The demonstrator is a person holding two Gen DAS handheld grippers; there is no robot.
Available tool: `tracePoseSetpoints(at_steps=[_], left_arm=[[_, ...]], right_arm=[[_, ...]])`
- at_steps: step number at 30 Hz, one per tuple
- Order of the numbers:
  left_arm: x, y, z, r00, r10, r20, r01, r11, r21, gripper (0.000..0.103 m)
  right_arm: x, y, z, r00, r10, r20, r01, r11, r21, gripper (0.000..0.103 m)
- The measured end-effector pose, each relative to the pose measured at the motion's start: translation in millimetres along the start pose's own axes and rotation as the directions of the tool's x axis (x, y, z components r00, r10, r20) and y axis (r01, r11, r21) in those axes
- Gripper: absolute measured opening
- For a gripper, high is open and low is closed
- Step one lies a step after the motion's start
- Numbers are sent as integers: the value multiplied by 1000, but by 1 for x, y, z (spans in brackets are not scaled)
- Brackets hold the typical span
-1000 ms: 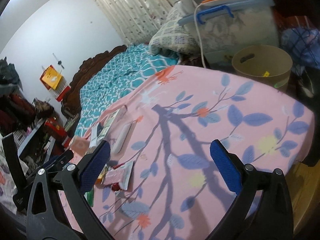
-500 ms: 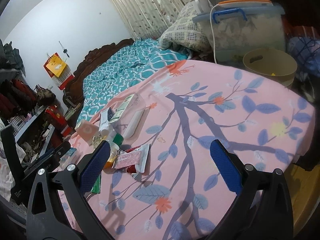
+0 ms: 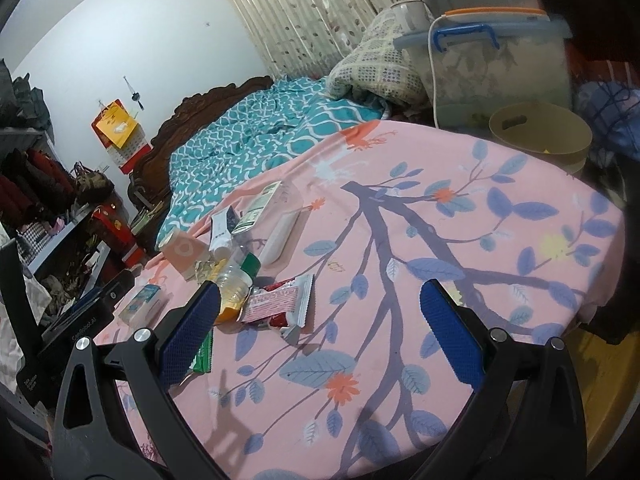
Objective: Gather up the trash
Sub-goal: 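Move both tools back over the bed toward the remaining trash, then grasp the sponge pack with the left tool while the right tool grasps the paper cup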
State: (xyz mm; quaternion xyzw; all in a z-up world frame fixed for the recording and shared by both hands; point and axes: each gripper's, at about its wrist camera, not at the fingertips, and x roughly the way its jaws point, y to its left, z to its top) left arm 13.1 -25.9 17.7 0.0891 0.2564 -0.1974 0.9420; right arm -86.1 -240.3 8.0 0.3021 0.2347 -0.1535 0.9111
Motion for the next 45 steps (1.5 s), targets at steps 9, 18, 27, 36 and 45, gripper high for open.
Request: tracePoseSetpoints(at_steps=[9, 18, 27, 36, 45], left_arm=[[1, 39, -12, 999, 45, -24, -46, 997, -59, 84], [26, 167, -30, 973, 123, -195, -175, 946, -273, 86], [72, 159, -11, 955, 131, -265, -174, 974, -145, 94], [137, 151, -8, 919, 208, -335, -236, 971, -44, 94], [155, 159, -18, 912, 181, -367, -222, 972, -72, 87]], right_arm=[[8, 9, -1, 999, 6, -34, -7, 1000, -31, 99], [34, 7, -2, 995, 13, -102, -15, 1000, -18, 99], [66, 23, 17, 989, 64, -130, -75, 994, -81, 99], [154, 143, 73, 912, 280, -301, -376, 863, -336, 99], [301, 265, 48, 866, 42, -498, -460, 458, -761, 99]])
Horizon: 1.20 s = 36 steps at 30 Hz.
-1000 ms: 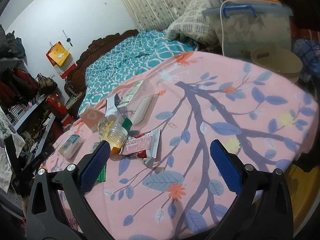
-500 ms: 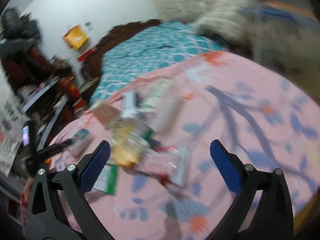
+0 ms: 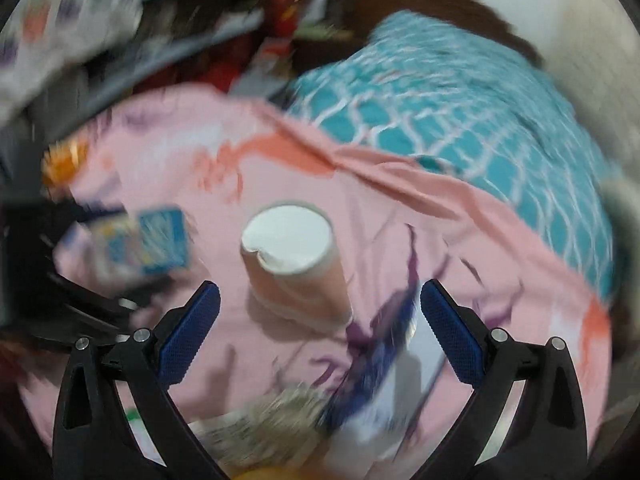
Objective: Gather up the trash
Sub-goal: 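Grasp the sponge pack with the left tool while the right tool grasps the paper cup, then carry sponge pack and paper cup to the wastebasket and release both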
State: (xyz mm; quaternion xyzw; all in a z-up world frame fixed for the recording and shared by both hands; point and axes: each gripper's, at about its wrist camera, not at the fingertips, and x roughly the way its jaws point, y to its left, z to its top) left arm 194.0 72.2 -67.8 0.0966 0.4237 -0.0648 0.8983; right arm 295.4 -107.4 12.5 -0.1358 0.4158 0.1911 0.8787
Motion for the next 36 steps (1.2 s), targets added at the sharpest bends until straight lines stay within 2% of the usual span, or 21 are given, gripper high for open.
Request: tracePoseSetpoints(at_steps=[2, 3, 4, 5, 6, 9, 12, 15, 18, 21, 25, 28, 29, 32, 36], left_arm=[[-1, 2, 0, 1000, -14, 7, 14, 1000, -13, 81], [1, 3, 0, 1000, -27, 3, 27, 999, -21, 74], [2, 4, 0, 999, -41, -4, 41, 999, -25, 70], [3, 4, 1, 998, -56, -3, 56, 998, -29, 69], [3, 5, 1, 998, -60, 2, 60, 998, -29, 67], [-1, 6, 0, 998, -64, 24, 65, 997, -40, 64], [-12, 12, -1, 997, -71, 44, 74, 995, -73, 64], [-37, 19, -4, 989, -108, 97, 118, 988, -103, 64], [-63, 19, -12, 973, -190, 134, 204, 974, -99, 64], [-85, 3, -21, 949, -281, 143, 291, 956, -49, 64], [-110, -43, -32, 894, -430, 126, 426, 903, 61, 64], [-124, -84, -39, 845, -526, 96, 510, 847, 150, 64], [-130, -103, -43, 825, -560, 78, 540, 820, 189, 64], [-137, -153, -54, 785, -619, 10, 593, 757, 272, 65], [-141, -216, -71, 752, -655, -76, 631, 682, 370, 64]], right_arm=[[19, 4, 8, 999, 11, -52, -13, 999, -47, 99], [26, 6, 11, 997, 27, -76, -31, 998, -57, 94], [33, 9, 13, 994, 43, -97, -50, 996, -68, 86], [38, 11, 14, 991, 57, -120, -66, 995, -76, 62], [42, 14, 14, 988, 70, -139, -81, 994, -74, 61], [29, 27, 6, 986, 140, -87, -146, 988, -56, 58], [6, 42, -7, 985, 167, -51, -167, 986, -7, 57], [-26, 52, -27, 980, 201, 9, -201, 978, 56, 57], [-62, 56, -56, 968, 235, 88, -244, 964, 108, 57], [-98, 55, -94, 962, 214, 169, -243, 954, 175, 57], [-137, 39, -143, 963, 136, 234, -199, 941, 274, 58], [-161, 24, -188, 965, 70, 252, -168, 904, 394, 58], [-167, 20, -201, 967, 41, 251, -149, 892, 427, 58], [-189, 13, -248, 972, -87, 218, -39, 856, 516, 58], [-211, -2, -299, 961, -242, 138, 110, 784, 611, 59]])
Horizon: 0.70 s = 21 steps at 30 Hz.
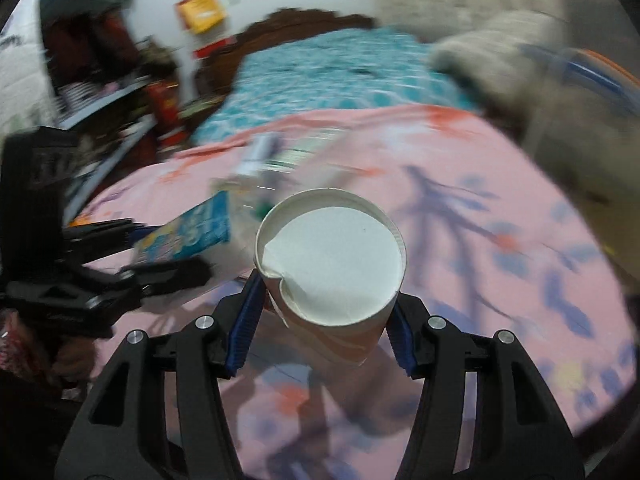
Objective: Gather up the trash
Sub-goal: 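Carry sponge pack and paper cup to the wastebasket and release both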
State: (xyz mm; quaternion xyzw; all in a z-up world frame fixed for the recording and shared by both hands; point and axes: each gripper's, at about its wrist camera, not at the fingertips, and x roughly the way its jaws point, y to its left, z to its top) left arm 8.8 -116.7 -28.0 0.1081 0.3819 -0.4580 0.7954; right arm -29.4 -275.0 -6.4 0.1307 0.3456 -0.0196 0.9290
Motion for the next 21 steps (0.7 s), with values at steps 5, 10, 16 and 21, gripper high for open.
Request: tracePoseSetpoints(at_steps=[5, 10, 16, 21], left_arm=[[43, -49, 14, 999, 14, -34, -10, 994, 112, 65], [83, -59, 24, 995, 85, -54, -77, 988, 137, 67], [102, -46, 26, 984, 121, -128, -111, 990, 82, 73], [91, -41, 25, 982, 138, -127, -130, 989, 68, 83]], right_arm=[[-11, -45, -19, 993, -117, -17, 118, 989, 84, 61], [-9, -70, -32, 988, -153, -28, 155, 980, 121, 73], [-19, -83, -42, 995, -97, 37, 91, 988, 128, 84], [-21, -88, -45, 997, -31, 71, 24, 994, 102, 85]])
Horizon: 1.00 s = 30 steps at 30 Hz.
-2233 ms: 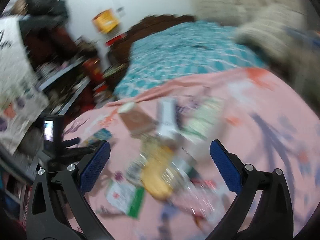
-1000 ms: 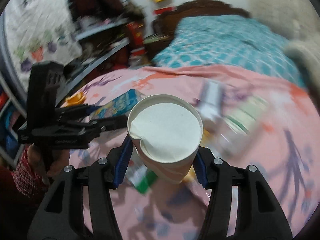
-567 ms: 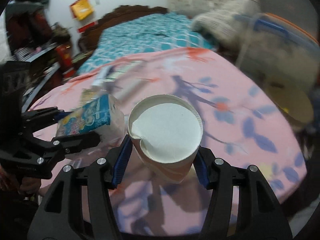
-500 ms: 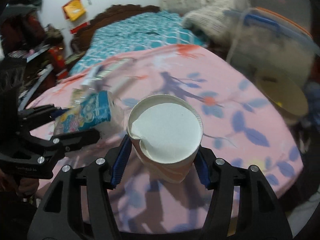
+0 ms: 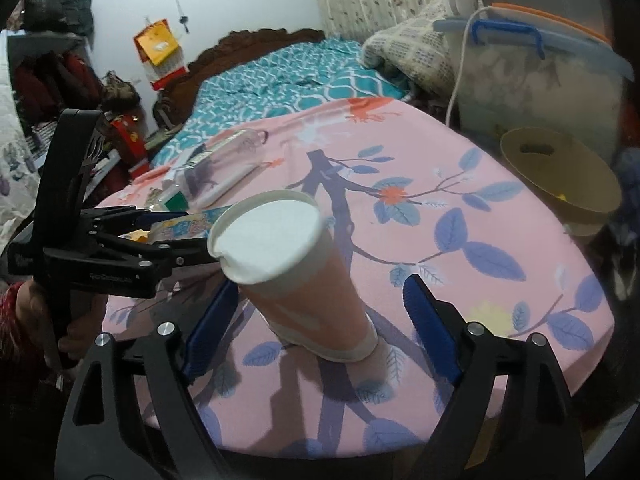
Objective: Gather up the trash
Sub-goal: 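Carry sponge pack and paper cup to the wastebasket and release both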
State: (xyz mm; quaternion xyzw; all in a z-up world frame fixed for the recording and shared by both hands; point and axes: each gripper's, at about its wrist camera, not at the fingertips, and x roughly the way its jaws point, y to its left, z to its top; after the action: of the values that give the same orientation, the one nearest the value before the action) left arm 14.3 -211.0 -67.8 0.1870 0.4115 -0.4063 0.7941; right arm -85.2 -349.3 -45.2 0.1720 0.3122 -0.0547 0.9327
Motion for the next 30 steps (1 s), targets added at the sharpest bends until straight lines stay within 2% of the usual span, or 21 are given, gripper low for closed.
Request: tracePoseSetpoints(at_steps=[3, 4, 5, 6, 7, 8, 12, 16, 20, 24, 30], left_arm=[[-1, -3, -4, 999, 27, -19, -27, 999, 25, 82], [0, -4, -5, 999, 33, -24, -32, 999, 36, 78], [2, -6, -5, 999, 36, -32, -34, 998, 48, 73], [6, -8, -4, 998, 35, -46, -33, 998, 59, 63], [8, -10, -4, 998, 39, -55, -35, 997, 67, 62], [9, -12, -2, 997, 44, -55, -40, 996, 75, 61], [12, -20, 19, 998, 12, -56, -7, 996, 84, 60], [21, -34, 54, 997, -59, -56, 63, 994, 87, 60], [43, -68, 102, 990, -133, -56, 139, 984, 116, 61], [74, -115, 152, 979, -193, -67, 202, 967, 157, 61], [128, -178, 222, 950, -291, -111, 306, 940, 153, 62]], right_arm=[[4, -2, 1, 1000, 29, 6, -29, 999, -16, 84], [6, -3, 2, 999, 50, 5, -50, 999, -17, 82], [8, -4, 2, 997, 71, 1, -71, 997, -17, 71], [12, -4, 3, 995, 95, -10, -95, 995, -19, 44], [17, -5, 2, 994, 109, -28, -110, 994, -19, 33], [20, -8, 3, 993, 111, -27, -112, 994, -13, 29], [16, -40, 7, 985, 165, 54, -171, 978, 120, 27], [7, -80, 13, 979, 152, 135, -182, 950, 252, 27], [-1, -118, 17, 983, 54, 175, -112, 933, 343, 27], [-13, -163, 23, 980, -68, 189, -22, 897, 441, 27], [-20, -219, 46, 963, -223, 152, 122, 862, 491, 28]])
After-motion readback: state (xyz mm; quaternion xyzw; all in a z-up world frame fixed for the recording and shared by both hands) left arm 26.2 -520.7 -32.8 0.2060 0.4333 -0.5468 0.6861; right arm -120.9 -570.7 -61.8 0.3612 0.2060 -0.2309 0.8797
